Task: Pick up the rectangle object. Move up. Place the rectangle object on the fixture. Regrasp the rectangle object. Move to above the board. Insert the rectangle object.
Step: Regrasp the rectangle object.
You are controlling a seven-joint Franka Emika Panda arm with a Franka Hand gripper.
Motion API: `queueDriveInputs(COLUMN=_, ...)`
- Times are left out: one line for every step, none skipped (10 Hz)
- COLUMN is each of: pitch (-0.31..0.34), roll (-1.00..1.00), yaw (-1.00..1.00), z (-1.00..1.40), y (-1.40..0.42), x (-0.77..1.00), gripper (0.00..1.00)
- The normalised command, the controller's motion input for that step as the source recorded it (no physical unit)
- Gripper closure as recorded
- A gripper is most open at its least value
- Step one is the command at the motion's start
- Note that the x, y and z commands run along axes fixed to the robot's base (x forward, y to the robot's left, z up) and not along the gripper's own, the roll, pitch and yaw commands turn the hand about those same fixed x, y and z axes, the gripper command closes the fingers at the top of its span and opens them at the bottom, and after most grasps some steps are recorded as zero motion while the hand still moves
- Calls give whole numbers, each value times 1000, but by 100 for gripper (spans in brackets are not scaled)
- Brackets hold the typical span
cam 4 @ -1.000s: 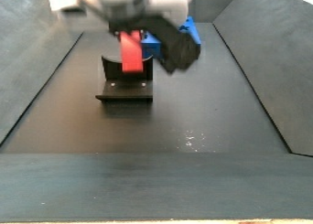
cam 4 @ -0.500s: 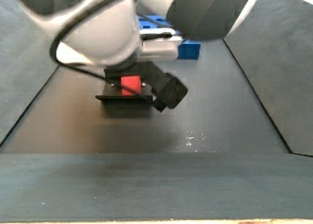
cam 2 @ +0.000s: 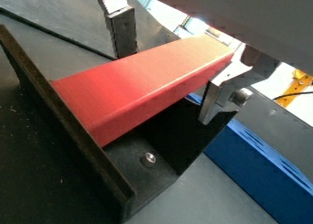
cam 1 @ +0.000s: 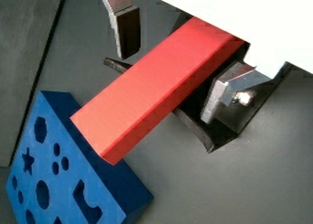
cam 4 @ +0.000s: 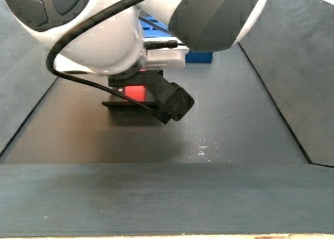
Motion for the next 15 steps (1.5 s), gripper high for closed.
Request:
queueDriveInputs(pitch=65, roll=10, yaw=6, z=1000, y=2, x=-3, gripper=0)
queueDriveInputs(pitch=76, roll=34, yaw=-4, z=1000, y=1, x=-24, gripper=0)
queueDriveInputs(pitch=78, roll=46, yaw=-11, z=1000, y=0, x=-27, gripper=0)
queueDriveInputs(pitch=82, roll=54, yaw=-22, z=1000, y=-2, x=-32, gripper=0)
queueDriveInputs(pitch=71, roll=56, yaw=-34, z=927, y=1, x=-39, gripper=0)
queueDriveInputs(pitch=55, roll=54, yaw=-42, z=706, y=0, x=-40, gripper=0)
queueDriveInputs(pitch=49, roll=54, yaw=-45, z=594, y=0, x=-39, gripper=0)
queueDriveInputs(pitch=42, roll=53, yaw=-43, z=370, y=0, x=-38, gripper=0)
queueDriveInputs(pitch=33, roll=51, yaw=-39, z=203, y=0, x=-33, gripper=0)
queueDriveInputs(pitch=34, roll=1000, yaw=-1, z=863, y=-1000, x=24, gripper=0)
queueDriveInputs(pitch=34, roll=1000, yaw=-1, z=857, y=-1000, x=30, gripper=0)
queueDriveInputs(pitch=24, roll=1000, yaw=-1, z=853, y=-1000, x=-17, gripper=0)
queueDriveInputs(pitch=19, roll=1000, yaw=-1, z=834, y=-1000, x=-42, gripper=0)
queueDriveInputs(pitch=10, roll=1000, yaw=-1, z=671, y=-918, x=-80, gripper=0)
queueDriveInputs(pitch=5, roll=1000, yaw=-1, z=460, y=-759, x=-82, gripper=0)
